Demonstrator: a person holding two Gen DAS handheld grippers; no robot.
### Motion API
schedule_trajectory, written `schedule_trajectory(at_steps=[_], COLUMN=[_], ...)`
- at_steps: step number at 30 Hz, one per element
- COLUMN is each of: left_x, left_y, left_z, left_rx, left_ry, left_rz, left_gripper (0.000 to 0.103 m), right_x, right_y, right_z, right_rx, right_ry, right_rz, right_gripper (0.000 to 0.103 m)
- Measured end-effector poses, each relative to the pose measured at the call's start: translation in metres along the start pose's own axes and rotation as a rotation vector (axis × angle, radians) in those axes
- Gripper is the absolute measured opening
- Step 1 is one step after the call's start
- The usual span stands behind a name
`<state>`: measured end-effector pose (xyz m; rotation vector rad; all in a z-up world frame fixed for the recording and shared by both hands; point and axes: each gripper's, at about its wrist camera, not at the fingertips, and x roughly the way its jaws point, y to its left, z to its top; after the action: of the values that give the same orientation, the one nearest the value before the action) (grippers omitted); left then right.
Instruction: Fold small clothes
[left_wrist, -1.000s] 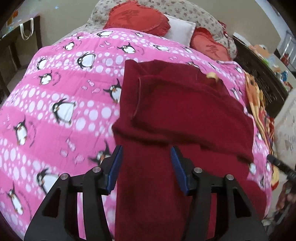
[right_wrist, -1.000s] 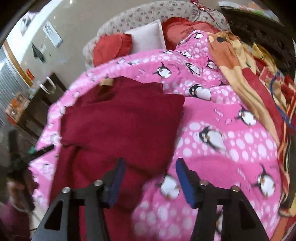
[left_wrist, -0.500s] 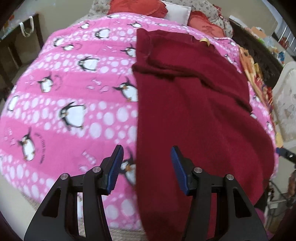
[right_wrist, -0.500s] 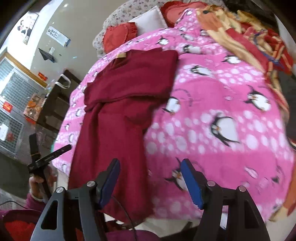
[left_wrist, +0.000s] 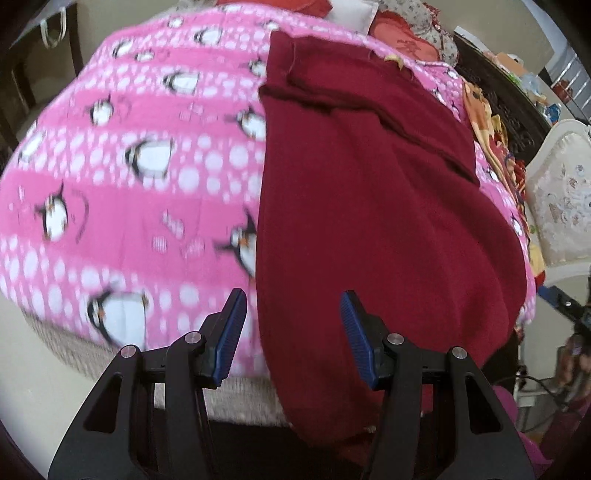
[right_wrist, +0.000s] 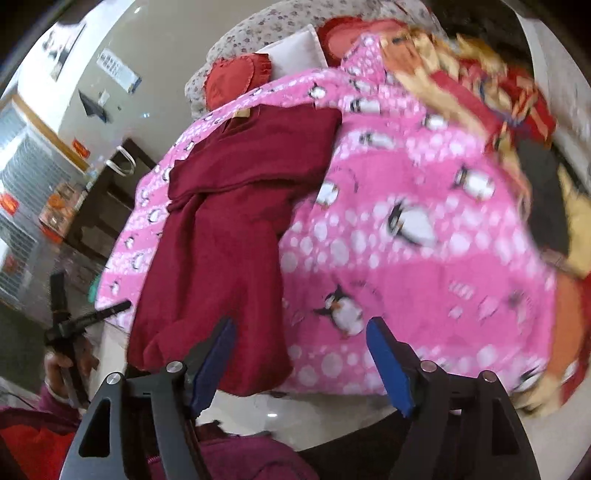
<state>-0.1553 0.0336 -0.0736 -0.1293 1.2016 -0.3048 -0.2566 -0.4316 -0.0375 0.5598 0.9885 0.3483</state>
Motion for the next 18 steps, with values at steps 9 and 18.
schedule_trajectory(at_steps=[9, 18], left_x=[0.016, 0.024], left_y=[0.005, -0.006], left_z=[-0.03, -0.032], left_rx=[-0.078, -0.046], left_ry=[0.052, 0.014], left_rz=[-0.074, -0.098], left_gripper=[0.06, 0.081], right_x=[0.035, 0.068], right_y=[-0.012, 0.0], right_z=[-0.015, -0.02], right_rx=[0.054, 0.006], right_ry=[-0.007, 0.076], right_rz=[0.131, 0.244], right_gripper=[0.079, 0.078])
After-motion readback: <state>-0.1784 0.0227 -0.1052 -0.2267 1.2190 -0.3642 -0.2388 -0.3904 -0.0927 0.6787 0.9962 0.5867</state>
